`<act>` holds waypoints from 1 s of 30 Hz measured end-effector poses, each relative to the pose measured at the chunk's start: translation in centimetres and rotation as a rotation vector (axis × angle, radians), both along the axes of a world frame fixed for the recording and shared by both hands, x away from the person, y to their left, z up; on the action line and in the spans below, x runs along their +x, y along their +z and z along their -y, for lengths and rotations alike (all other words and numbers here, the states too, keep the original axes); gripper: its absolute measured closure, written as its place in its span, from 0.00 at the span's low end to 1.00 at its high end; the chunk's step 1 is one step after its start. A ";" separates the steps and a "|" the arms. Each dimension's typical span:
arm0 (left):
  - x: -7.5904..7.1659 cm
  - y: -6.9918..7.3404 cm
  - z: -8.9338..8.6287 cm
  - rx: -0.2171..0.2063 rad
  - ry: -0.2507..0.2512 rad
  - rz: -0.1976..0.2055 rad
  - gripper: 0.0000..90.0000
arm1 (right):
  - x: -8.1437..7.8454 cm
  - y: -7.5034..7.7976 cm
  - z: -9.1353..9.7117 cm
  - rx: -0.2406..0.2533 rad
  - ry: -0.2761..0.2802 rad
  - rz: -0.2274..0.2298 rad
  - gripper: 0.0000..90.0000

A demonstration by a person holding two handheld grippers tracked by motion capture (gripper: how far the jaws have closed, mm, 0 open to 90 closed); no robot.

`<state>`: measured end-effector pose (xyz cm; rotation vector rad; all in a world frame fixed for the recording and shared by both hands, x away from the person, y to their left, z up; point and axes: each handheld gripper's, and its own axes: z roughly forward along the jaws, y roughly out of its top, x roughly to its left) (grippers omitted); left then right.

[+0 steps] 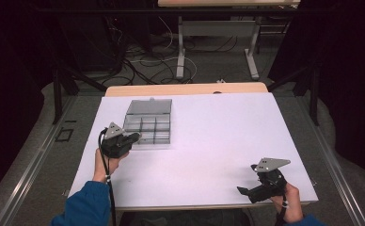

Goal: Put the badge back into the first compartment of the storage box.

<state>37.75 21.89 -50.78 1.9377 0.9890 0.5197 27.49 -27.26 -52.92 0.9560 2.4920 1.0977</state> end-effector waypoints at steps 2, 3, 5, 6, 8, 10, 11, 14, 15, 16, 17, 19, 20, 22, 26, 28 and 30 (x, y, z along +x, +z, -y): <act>0.1 0.0 -0.1 0.000 0.006 0.006 0.97 | 0.1 0.0 0.0 -0.010 0.014 0.001 0.03; 0.1 0.0 -0.1 -0.003 0.012 0.002 0.97 | 0.1 0.0 0.0 -0.010 0.014 0.001 0.03; 0.2 0.0 -0.3 -0.005 0.019 0.011 0.97 | 0.0 0.0 0.1 -0.008 0.010 -0.007 0.03; 0.3 0.0 -0.4 -0.008 0.028 0.012 0.97 | 0.0 0.0 0.1 -0.001 0.010 -0.002 0.03; 0.4 0.0 -0.5 -0.009 0.031 0.012 0.97 | 0.1 0.0 0.1 -0.008 0.016 -0.001 0.03; 0.5 0.0 -0.6 -0.012 0.039 0.014 0.97 | 0.0 0.0 0.1 -0.010 0.020 -0.002 0.03; 0.6 0.0 -0.6 -0.010 0.040 0.019 0.97 | 0.0 0.0 0.1 -0.009 0.018 -0.003 0.03; 0.7 0.1 -0.7 -0.013 0.046 0.024 0.97 | 0.0 0.1 0.1 -0.006 0.017 0.002 0.03; 0.7 0.1 -0.7 -0.014 0.051 0.028 0.97 | 0.0 0.0 0.0 0.000 0.013 0.005 0.03; 0.7 0.1 -0.8 -0.016 0.052 0.025 0.97 | 0.0 0.1 0.0 -0.008 0.023 0.002 0.03; 0.8 0.1 -0.8 -0.011 0.055 0.032 0.97 | 0.0 0.1 0.0 -0.014 0.026 -0.002 0.03; 0.9 0.1 -0.9 -0.014 0.060 0.033 0.97 | -0.1 0.1 0.0 -0.007 0.018 -0.005 0.03; 1.0 0.1 -1.0 -0.012 0.064 0.035 0.97 | -0.1 0.0 -0.1 -0.001 0.015 0.005 0.03; 1.0 0.2 -1.1 -0.015 0.074 0.037 0.97 | -0.1 0.0 0.0 -0.002 0.016 0.006 0.03; 1.1 0.2 -1.3 -0.015 0.083 0.045 0.97 | -0.2 0.1 -0.1 0.001 0.017 0.008 0.03; 1.3 0.1 -1.3 -0.012 0.084 0.045 0.97 | -0.1 0.1 -0.1 0.002 0.016 0.007 0.03; 1.4 0.0 -1.3 -0.011 0.092 0.049 0.97 | 0.0 0.1 -0.1 -0.004 0.023 0.018 0.03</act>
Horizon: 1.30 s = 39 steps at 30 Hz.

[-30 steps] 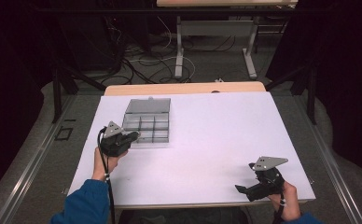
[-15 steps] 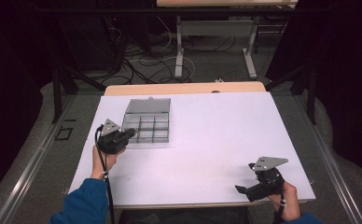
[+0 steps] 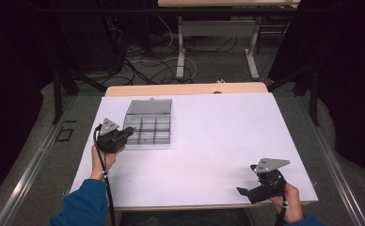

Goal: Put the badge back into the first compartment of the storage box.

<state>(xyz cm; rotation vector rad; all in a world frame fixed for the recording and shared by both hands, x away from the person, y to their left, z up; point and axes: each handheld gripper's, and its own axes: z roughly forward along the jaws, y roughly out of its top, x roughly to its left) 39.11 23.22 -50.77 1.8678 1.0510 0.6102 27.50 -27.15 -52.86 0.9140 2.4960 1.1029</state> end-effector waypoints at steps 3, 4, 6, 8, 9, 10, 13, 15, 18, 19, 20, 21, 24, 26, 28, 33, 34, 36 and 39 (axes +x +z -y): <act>0.1 0.0 0.0 -0.009 0.006 0.008 0.97 | 0.0 0.0 -0.2 -0.008 0.002 -0.008 0.03; 0.2 0.0 0.0 -0.003 0.006 0.008 0.97 | 0.0 0.0 -0.1 -0.009 0.006 -0.013 0.03; 0.3 0.0 0.0 -0.004 0.006 0.006 0.97 | 0.0 0.0 -0.1 -0.007 -0.001 -0.022 0.03; 0.5 0.0 -0.1 0.000 0.011 0.006 0.97 | 0.0 0.0 -0.1 -0.003 -0.002 -0.021 0.03; 0.5 -0.1 -0.2 -0.001 0.015 0.000 0.97 | 0.0 0.0 0.0 -0.002 0.001 -0.023 0.03; 0.7 -0.2 -0.3 -0.012 0.020 -0.004 0.97 | 0.0 0.0 -0.1 -0.004 0.001 -0.020 0.03; 0.9 -0.3 -0.4 -0.009 0.022 -0.004 0.97 | 0.0 0.0 0.0 -0.006 -0.003 -0.023 0.03; 1.1 -0.3 -0.4 -0.001 0.025 -0.006 0.97 | 0.1 0.0 0.0 0.005 -0.011 -0.016 0.03; 1.3 -0.4 -0.5 0.001 0.027 -0.009 0.97 | 0.2 0.0 -0.2 0.001 -0.002 -0.027 0.03; 1.3 -0.4 -0.5 -0.001 0.029 -0.011 0.97 | 0.2 -0.1 -0.2 -0.002 -0.004 -0.030 0.03; 1.4 -0.4 -0.5 0.000 0.031 -0.012 0.97 | 0.2 -0.1 -0.2 -0.008 -0.004 -0.032 0.03; 1.6 -0.4 -0.5 0.005 0.031 -0.013 0.97 | 0.1 0.0 -0.1 -0.011 -0.001 -0.040 0.03; 1.8 -0.4 -0.5 0.007 0.032 -0.012 0.97 | 0.2 -0.1 -0.1 -0.005 0.001 -0.020 0.03; 2.1 -0.4 -0.6 0.001 0.037 -0.016 0.97 | 0.1 -0.1 -0.1 0.001 -0.003 -0.025 0.03; 2.2 -0.4 -0.7 0.006 0.037 -0.017 0.97 | 0.1 -0.1 -0.1 -0.001 -0.005 -0.033 0.03; 3.1 -0.5 -0.9 0.004 0.048 -0.020 0.97 | 0.1 -0.1 -0.1 -0.001 -0.005 -0.032 0.03; 3.1 -0.5 -0.9 0.004 0.048 -0.020 0.97 | 0.1 -0.1 -0.1 -0.001 -0.005 -0.032 0.03; 3.3 -0.6 -0.9 0.007 0.050 -0.021 0.97 | 0.2 -0.1 -0.1 -0.003 -0.005 -0.030 0.03; 3.7 -0.8 -0.8 0.013 0.039 -0.034 0.97 | 0.2 -0.1 -0.1 -0.002 -0.004 -0.030 0.03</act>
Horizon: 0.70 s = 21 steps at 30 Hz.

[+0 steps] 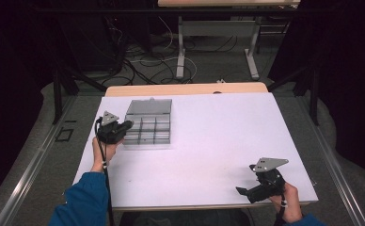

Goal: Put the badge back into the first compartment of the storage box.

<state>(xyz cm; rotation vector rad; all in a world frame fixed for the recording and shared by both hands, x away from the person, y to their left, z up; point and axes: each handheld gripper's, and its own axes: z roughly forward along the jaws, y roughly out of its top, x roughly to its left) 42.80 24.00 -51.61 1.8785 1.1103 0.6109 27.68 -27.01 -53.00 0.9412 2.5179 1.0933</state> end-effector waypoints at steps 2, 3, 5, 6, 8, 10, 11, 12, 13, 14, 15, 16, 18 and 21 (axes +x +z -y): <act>0.1 0.0 0.0 0.005 -0.001 0.000 0.97 | 0.0 -0.1 -0.1 0.002 -0.006 0.007 0.03; 0.1 0.0 0.0 0.006 -0.004 -0.009 0.97 | 0.0 0.1 0.0 -0.012 0.003 -0.006 0.03; 0.3 0.2 0.0 0.000 -0.002 -0.004 0.97 | 0.1 0.0 0.0 -0.002 0.006 0.014 0.03; 0.3 0.2 0.0 0.000 -0.002 -0.004 0.97 | 0.1 -0.1 -0.1 -0.005 0.008 0.016 0.03; 0.6 0.2 -0.2 -0.004 0.001 -0.003 0.97 | 0.1 -0.1 -0.1 -0.007 0.010 0.017 0.03; 0.7 0.2 -0.2 -0.006 0.003 -0.005 0.97 | 0.0 0.0 -0.1 -0.009 0.008 0.018 0.03; 0.8 0.2 -0.3 -0.006 0.004 -0.009 0.97 | 0.0 -0.1 -0.1 -0.008 0.007 0.017 0.03; 1.0 0.2 -0.4 -0.007 0.006 -0.013 0.97 | 0.1 0.0 -0.1 -0.015 0.013 0.013 0.03; 1.0 0.2 -0.4 -0.007 0.006 -0.013 0.97 | 0.1 0.0 -0.1 -0.023 0.016 0.007 0.03; 1.1 0.2 -0.5 -0.006 0.009 -0.011 0.97 | 0.0 0.0 -0.2 -0.014 0.004 0.008 0.03; 1.2 0.2 -0.5 -0.007 0.012 -0.013 0.97 | 0.0 0.0 -0.2 -0.013 0.004 0.006 0.03; 1.3 0.1 -0.5 -0.008 0.013 -0.015 0.97 | 0.0 0.0 -0.1 -0.019 0.008 -0.002 0.03; 1.4 0.1 -0.5 -0.008 0.014 -0.018 0.97 | 0.0 -0.1 -0.2 -0.016 0.008 0.009 0.03; 1.6 0.0 -0.5 -0.010 0.011 -0.023 0.97 | 0.0 0.0 -0.1 -0.018 0.007 0.010 0.03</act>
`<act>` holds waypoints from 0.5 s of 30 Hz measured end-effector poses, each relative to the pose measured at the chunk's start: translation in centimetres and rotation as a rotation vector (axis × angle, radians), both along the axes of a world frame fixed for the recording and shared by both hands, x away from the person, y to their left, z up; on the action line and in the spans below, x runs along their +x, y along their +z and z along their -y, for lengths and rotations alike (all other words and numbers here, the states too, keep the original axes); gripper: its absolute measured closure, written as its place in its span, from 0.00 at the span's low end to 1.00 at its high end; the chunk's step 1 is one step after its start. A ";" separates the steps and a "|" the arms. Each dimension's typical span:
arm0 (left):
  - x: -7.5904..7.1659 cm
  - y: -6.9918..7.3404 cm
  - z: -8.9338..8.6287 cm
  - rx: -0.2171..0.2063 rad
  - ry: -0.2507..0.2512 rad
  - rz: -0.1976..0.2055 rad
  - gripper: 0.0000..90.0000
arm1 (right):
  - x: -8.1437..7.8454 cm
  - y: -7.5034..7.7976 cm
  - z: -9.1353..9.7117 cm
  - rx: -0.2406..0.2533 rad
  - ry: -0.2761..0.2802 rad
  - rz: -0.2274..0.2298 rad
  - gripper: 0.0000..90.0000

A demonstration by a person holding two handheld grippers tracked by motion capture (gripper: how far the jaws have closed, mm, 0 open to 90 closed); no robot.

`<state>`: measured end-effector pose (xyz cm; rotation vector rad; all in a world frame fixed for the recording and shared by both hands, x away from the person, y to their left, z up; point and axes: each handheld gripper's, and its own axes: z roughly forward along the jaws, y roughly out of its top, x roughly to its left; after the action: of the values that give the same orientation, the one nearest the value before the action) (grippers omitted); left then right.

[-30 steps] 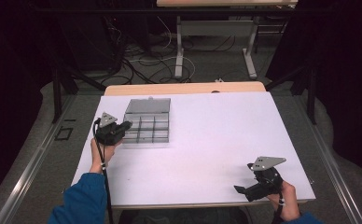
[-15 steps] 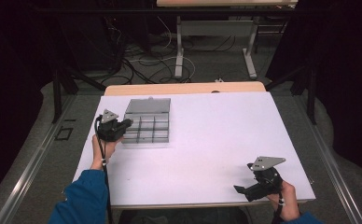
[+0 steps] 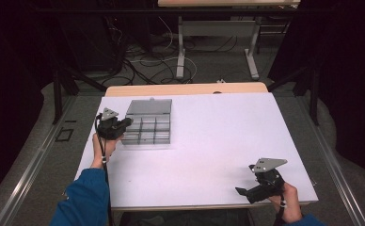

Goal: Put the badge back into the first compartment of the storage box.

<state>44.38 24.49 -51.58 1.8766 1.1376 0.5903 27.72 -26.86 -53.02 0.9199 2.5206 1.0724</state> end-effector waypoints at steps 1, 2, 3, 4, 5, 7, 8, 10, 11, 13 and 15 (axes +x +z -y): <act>0.1 0.0 0.1 0.001 0.002 0.004 0.97 | 0.0 0.0 0.0 -0.003 0.007 0.004 0.03; 0.1 0.0 0.1 0.007 0.000 0.004 0.97 | 0.1 0.0 0.0 -0.003 0.007 0.004 0.03; 0.2 0.0 0.1 0.005 0.001 0.002 0.97 | 0.0 0.0 0.0 -0.001 0.002 -0.001 0.03; 0.3 0.0 0.1 0.007 0.001 0.002 0.97 | 0.0 0.0 0.0 -0.001 0.003 0.000 0.03; 0.4 0.0 0.1 0.003 0.003 0.000 0.97 | 0.0 0.0 0.0 -0.001 0.003 0.000 0.03; 0.6 0.0 0.0 0.001 0.006 0.002 0.97 | 0.0 0.0 -0.1 0.003 -0.003 -0.006 0.03; 0.7 0.0 0.0 0.002 0.009 0.001 0.97 | 0.0 0.0 -0.1 0.003 -0.003 -0.006 0.03; 0.9 -0.1 0.0 0.002 0.008 -0.007 0.97 | 0.0 0.0 -0.1 0.001 -0.002 -0.010 0.03; 1.0 -0.2 0.0 -0.007 0.011 -0.015 0.97 | 0.0 0.0 -0.1 0.001 -0.002 -0.010 0.03; 1.1 -0.3 0.1 -0.007 0.015 -0.016 0.97 | 0.0 0.0 -0.1 0.001 -0.002 -0.011 0.03; 1.2 -0.3 0.1 0.000 0.013 -0.017 0.97 | 0.0 0.0 -0.1 0.000 -0.008 -0.011 0.03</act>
<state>45.61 24.39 -51.92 1.8784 1.1620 0.5825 27.72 -26.75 -53.06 0.9374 2.5240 1.0676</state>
